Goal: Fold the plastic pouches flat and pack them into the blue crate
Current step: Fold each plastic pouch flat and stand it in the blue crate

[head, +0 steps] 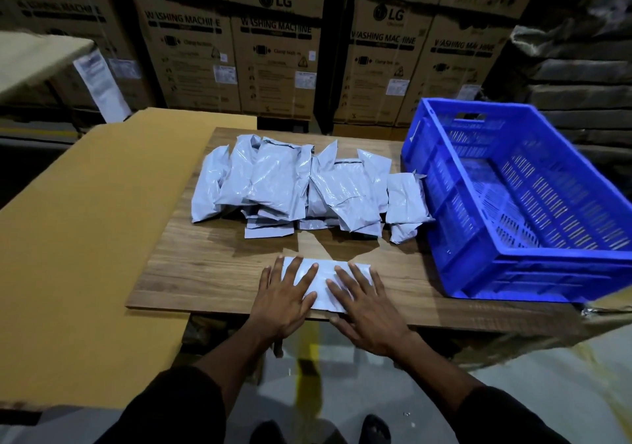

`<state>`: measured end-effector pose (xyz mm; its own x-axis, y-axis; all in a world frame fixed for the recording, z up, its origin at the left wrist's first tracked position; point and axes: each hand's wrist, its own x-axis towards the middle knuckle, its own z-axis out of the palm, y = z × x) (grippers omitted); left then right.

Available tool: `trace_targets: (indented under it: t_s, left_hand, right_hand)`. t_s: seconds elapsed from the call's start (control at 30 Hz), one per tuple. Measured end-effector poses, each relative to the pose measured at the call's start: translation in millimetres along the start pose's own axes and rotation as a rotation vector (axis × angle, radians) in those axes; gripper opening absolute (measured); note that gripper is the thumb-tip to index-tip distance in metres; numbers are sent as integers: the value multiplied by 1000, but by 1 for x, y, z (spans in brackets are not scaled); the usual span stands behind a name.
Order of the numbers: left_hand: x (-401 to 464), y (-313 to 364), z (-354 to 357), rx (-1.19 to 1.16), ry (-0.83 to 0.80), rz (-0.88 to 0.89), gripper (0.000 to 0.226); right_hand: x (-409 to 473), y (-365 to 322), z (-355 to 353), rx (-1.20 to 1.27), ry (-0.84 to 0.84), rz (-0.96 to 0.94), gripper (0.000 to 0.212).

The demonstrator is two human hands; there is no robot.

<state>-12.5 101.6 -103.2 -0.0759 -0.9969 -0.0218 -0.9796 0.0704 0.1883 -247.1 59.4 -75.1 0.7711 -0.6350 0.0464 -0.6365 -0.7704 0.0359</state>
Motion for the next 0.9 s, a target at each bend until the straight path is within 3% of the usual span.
trace_targets:
  t_s: [0.27,0.43,0.47,0.53,0.6,0.67,0.77,0.83,0.9]
  left_hand:
    - [4,-5,-16,-65,-104,24,90]
    - [0,-8,-15,140,102,138,89]
    - [1,-10,-15,176,125,153,87]
    - [3,-14,-16,206,150,152,89]
    - [3,-21,-17,218,170,138,94]
    - [1,-24,-19,229,171,136,96]
    - [1,-28,-18,226,168,132,98]
    - [2,-29,-18,215,193,122,101]
    - [3,-28,-21,188,256,105,95]
  right_hand:
    - [5,7,13,-1,125,-82,17]
    - [11,11,8,70,196,-27,7]
    - [10,11,7,72,200,-35,7]
    - [5,12,6,41,197,-111,30]
    - [-1,13,0,-34,191,-266,54]
    - [-4,15,-4,-118,203,-413,65]
    - [2,18,-2,-180,191,-522,51]
    - [11,23,-1,-150,217,-516,33]
    - [21,23,-6,-64,285,-473,32]
